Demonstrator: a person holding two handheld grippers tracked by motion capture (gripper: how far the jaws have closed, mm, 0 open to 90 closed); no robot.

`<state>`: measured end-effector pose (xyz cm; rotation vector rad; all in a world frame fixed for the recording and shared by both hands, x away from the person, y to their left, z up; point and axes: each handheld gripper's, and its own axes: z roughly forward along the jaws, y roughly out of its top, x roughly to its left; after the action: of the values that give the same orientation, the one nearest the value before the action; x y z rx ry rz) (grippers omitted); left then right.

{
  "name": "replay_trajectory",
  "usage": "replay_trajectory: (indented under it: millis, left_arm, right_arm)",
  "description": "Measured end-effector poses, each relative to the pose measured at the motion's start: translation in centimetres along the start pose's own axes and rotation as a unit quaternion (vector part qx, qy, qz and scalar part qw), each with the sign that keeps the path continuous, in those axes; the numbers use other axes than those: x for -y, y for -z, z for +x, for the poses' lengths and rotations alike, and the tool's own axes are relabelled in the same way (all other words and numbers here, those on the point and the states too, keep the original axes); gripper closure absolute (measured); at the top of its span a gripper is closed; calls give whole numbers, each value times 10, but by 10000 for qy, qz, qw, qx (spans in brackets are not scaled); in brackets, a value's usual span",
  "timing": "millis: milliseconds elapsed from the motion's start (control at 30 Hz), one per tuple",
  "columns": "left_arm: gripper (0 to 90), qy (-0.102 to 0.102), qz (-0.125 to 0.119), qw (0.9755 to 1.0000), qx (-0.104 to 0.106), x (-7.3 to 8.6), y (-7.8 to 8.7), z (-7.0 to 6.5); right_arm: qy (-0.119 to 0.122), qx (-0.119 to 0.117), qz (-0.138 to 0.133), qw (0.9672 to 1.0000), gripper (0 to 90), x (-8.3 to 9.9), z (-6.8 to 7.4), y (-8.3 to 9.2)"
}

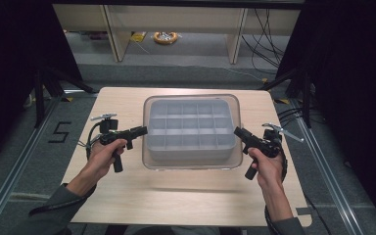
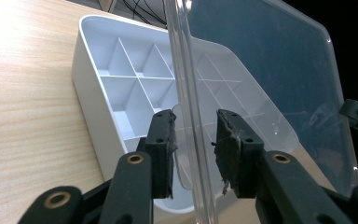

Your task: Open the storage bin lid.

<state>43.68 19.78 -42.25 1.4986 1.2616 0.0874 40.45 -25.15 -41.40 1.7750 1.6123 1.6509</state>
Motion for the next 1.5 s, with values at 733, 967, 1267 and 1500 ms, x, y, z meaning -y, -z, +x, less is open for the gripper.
replay_trajectory:
  millis: [733, 967, 1267, 1500]
  left_arm:
    - [655, -124, 218, 9997, 18, 33, 12, 0]
    - [649, -57, 284, 9995, 88, 46, 15, 1]
    - [646, -70, 408, 9988, 271, 58, 30, 4]
    - [643, -68, 476, 9982, 351, 67, 37, 2]
  right_arm:
    - [127, -68, 64, 9999, 662, 32, -4, 16]
    - [114, -56, 104, 9999, 662, 42, -6, 22]
    - [82, -94, 181, 9998, 653, 57, -4, 31]
    - [201, -50, 249, 9995, 652, 65, -4, 39]
